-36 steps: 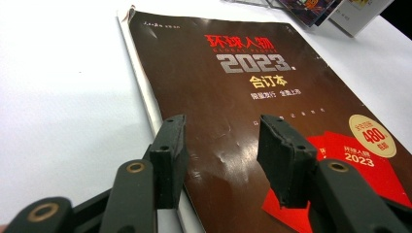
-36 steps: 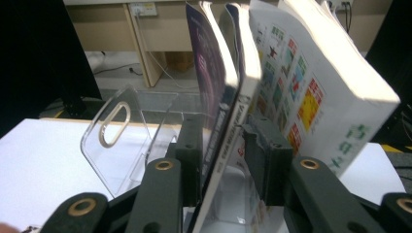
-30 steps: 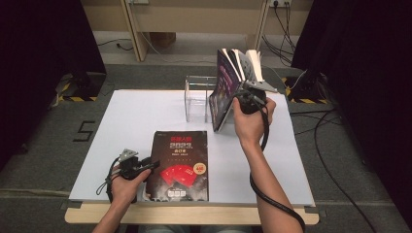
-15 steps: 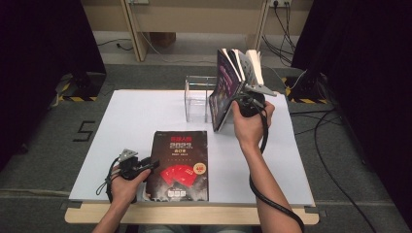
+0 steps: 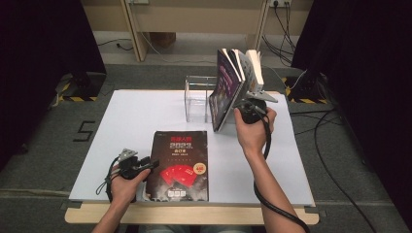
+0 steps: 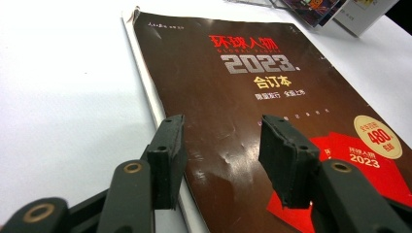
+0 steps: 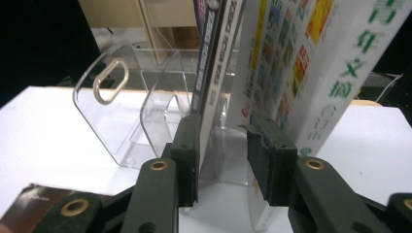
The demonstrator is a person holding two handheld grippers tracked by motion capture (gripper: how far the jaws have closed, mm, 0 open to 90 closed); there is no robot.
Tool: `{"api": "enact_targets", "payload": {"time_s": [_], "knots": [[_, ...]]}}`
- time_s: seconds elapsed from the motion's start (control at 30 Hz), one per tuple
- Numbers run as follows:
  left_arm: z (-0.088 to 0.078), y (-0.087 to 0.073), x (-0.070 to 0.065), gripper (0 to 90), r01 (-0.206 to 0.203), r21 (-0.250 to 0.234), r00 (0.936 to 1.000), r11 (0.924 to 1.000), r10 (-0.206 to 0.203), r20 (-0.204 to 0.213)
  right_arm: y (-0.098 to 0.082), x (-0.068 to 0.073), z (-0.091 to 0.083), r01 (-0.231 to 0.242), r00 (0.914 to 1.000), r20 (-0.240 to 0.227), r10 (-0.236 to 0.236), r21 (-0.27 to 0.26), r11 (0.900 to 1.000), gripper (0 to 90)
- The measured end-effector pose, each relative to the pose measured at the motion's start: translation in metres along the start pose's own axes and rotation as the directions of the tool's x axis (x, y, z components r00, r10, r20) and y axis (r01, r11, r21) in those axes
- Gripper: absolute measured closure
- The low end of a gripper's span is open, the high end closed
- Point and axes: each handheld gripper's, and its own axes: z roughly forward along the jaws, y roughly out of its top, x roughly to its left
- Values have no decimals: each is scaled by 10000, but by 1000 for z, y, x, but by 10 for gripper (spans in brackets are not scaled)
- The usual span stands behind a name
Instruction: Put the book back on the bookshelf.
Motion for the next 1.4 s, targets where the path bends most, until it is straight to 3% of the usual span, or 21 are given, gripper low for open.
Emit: {"api": "enact_targets", "payload": {"time_s": [0.3,0.73,1.03,1.4], "knots": [[0,4,3,492,133,-79,9999,9999,-134,-39,-19,-8,0,186,9996,-209,-178,374,9991,643],[4,8,0,457,135,-123,9999,9998,-134,109,-50,-26,-2,84,9996,-272,-62,833,9965,629],[1,6,1,447,96,-114,9999,9999,-96,45,-77,-21,-8,120,9990,-453,-63,1282,9917,622],[1,4,9,436,259,14,9990,9997,-258,-365,-102,-7,5,297,9932,-1160,-28,2308,9725,622]]}}
